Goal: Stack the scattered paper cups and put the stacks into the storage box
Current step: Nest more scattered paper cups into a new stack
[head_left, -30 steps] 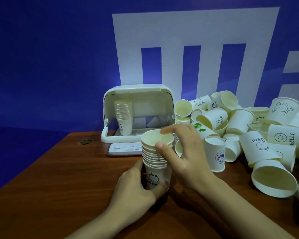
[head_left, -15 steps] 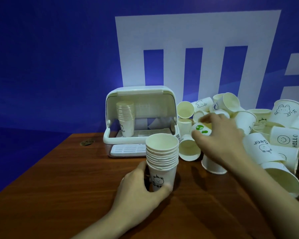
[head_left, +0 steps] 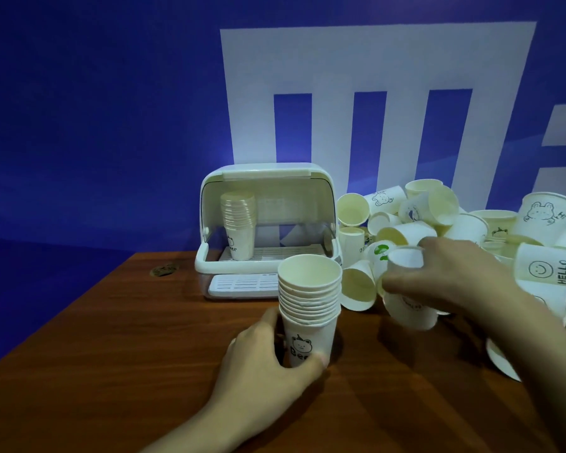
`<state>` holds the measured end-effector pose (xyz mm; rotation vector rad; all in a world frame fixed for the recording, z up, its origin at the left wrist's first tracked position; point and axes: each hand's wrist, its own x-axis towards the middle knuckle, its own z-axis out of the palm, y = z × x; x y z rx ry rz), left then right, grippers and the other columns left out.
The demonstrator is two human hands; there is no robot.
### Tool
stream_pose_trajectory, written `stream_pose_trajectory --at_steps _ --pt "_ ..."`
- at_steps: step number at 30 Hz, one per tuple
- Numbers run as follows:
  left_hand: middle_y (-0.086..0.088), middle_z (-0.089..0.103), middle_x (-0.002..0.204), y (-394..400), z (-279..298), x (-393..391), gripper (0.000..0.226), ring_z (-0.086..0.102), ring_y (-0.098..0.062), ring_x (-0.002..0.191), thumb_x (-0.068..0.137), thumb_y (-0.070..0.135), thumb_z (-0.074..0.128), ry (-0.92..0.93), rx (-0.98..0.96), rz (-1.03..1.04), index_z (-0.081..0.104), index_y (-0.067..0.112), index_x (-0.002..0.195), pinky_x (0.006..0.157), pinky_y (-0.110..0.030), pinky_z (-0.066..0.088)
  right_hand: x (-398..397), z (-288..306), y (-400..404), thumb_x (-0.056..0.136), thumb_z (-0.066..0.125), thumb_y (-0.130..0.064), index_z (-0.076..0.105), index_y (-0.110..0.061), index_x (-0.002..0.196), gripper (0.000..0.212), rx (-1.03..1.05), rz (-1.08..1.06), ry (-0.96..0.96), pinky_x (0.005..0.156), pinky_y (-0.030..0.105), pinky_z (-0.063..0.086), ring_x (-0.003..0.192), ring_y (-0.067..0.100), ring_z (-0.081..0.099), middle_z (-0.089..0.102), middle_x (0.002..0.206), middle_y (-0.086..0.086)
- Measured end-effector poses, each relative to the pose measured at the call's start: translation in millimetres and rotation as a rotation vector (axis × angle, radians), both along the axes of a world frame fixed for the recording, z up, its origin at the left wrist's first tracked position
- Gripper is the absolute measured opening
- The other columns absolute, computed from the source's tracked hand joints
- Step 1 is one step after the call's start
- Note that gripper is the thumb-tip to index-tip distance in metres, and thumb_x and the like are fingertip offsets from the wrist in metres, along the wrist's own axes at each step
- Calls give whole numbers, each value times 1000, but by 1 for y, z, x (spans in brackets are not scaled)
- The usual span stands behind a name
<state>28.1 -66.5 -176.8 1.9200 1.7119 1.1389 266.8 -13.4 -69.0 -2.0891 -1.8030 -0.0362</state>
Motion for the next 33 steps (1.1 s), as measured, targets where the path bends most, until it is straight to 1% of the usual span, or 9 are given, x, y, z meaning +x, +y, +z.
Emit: stream_pose_trajectory --at_steps 4,7,9,11,13,17,21,27,33 --pt "30 72 108 1 -1 -1 58 66 6 103 66 73 72 -1 -7 -5 59 46 115 91 -34 57 -5 18 -17 80 64 -60 60 -20 83 41 105 125 166 59 33 39 73 19 56 61 77 0" --pt "29 72 107 2 0 -2 59 66 6 101 65 75 71 2 -16 -9 59 46 115 90 -34 57 -11 25 -24 78 73 -52 69 -20 85 33 210 289 543 63 34 49 68 21 66 70 77 3" --pt "29 73 106 2 0 -2 58 66 6 100 65 74 71 7 -14 -11 60 46 115 89 -34 57 -20 25 -24 68 82 -51 66 -22 99 45 244 403 802 69 38 57 66 16 72 75 83 3" --pt "30 73 107 3 0 -1 58 66 7 101 65 73 72 2 -14 -15 60 46 116 91 -34 57 -34 15 -20 53 89 -53 62 -19 106 69 259 474 1029 83 48 60 80 18 76 77 94 6" --pt "29 73 109 3 -1 -1 61 67 8 102 64 74 72 -6 -13 -14 60 46 118 91 -34 57 -54 0 -19 47 89 -55 63 -17 104 73 281 514 1127 92 51 57 93 19 75 77 100 4" --pt "28 75 106 4 -2 0 61 70 5 99 64 70 73 -27 -22 -21 60 47 119 89 -36 59 -84 -26 -22 65 92 -48 67 -24 96 46 308 536 1012 91 35 54 98 -2 66 72 100 -14" --pt "28 75 103 4 -4 0 60 70 4 97 63 69 72 -34 -26 -13 61 48 117 88 -35 59 -85 -35 -19 56 74 -74 58 -34 104 65 299 547 858 91 27 46 112 0 56 62 113 -19" --pt "26 75 106 5 -4 -1 60 70 0 99 65 70 75 -24 -29 -16 59 48 119 89 -37 59 -70 -34 -12 66 59 -74 48 -36 136 81 337 732 1053 99 27 46 115 -6 57 63 122 -13" --pt "30 74 107 3 0 0 62 68 8 99 66 69 74 1 -4 -15 59 48 122 92 -33 57 -73 -38 -9 74 51 -70 69 -30 109 56 438 667 726 92 28 46 108 2 60 68 107 -18"
